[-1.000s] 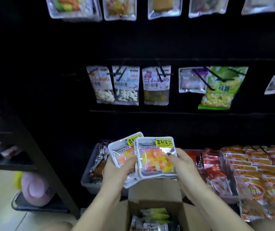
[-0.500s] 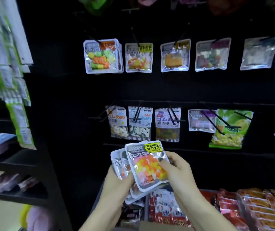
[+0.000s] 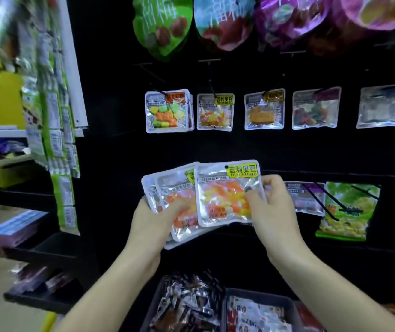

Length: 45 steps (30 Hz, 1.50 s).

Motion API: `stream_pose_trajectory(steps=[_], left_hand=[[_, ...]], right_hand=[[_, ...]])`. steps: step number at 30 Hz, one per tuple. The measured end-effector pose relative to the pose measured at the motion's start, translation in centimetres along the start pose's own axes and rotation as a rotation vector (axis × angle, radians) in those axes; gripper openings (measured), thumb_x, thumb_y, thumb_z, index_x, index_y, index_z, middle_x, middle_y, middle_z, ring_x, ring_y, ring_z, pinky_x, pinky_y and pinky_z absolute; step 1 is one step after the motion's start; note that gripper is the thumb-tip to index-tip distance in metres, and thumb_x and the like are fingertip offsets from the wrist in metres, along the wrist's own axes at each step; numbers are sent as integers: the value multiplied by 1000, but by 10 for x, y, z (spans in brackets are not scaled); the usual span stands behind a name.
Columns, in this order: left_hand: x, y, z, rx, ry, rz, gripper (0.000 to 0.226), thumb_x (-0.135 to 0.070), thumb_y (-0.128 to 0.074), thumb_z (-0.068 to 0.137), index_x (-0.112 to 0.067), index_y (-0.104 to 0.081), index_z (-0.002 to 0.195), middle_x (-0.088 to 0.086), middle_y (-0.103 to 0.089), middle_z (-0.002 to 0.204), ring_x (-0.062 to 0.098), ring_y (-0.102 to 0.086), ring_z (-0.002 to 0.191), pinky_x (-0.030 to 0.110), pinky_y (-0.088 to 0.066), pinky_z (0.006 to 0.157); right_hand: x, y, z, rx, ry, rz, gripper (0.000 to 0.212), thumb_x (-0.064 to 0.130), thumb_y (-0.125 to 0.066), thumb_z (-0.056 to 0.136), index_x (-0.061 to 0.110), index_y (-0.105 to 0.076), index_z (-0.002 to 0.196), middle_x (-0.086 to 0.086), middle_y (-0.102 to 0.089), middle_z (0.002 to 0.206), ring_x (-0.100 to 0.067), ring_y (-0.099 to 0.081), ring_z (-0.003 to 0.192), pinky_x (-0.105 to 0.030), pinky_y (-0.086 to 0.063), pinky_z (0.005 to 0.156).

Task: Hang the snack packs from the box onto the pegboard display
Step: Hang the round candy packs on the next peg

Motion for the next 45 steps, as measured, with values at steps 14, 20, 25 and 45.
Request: stream_pose_trajectory(steps=[14,20,25,45], left_hand=[[-36,18,59,-153,-85,42,23,-22,-84,80,-25,-71,99,-11,-78,83,1,-70,66,17,-50,55],[-46,24,86,-177,-65,37,35,-33,-87,80,-24,-71,110,-8,-78,97,8,-76,88,30,-58,73],[-47,22,101,-173,-57,34,28,-23,-82,86,-18,-70,111,-7,-77,90,-2,-73,65,15,-51,48],[-36,26,122,-158,-60,124,74,-58,-77,50,-23,-67,113,-3,-73,101,17,-71,91,33,-52,76]], right_hand=[[38,-40,57,326,-139,103,19,12,-72,95,18,-67,112,-5,-77,109,-16,-75,81,-24,-51,47],[80,-45,101,172,85,173,20,12,-63,102,15,-59,121,-3,-71,114,-11,-73,82,-25,-54,53],[104,-59,134,116,167,207,25,14,-63,101,14,-57,126,-4,-68,119,-18,-70,95,-25,-57,56],[80,-77,162,60,158,271,19,11,-62,100,17,-56,116,3,-66,106,-12,-68,85,-23,-53,53]])
Point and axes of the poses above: each hand's wrist, its own z-axis towards the middle knuckle, its own y-axis out of the back of the hand, x = y × z, the point moved 8 cm from there along z, towards the middle knuckle
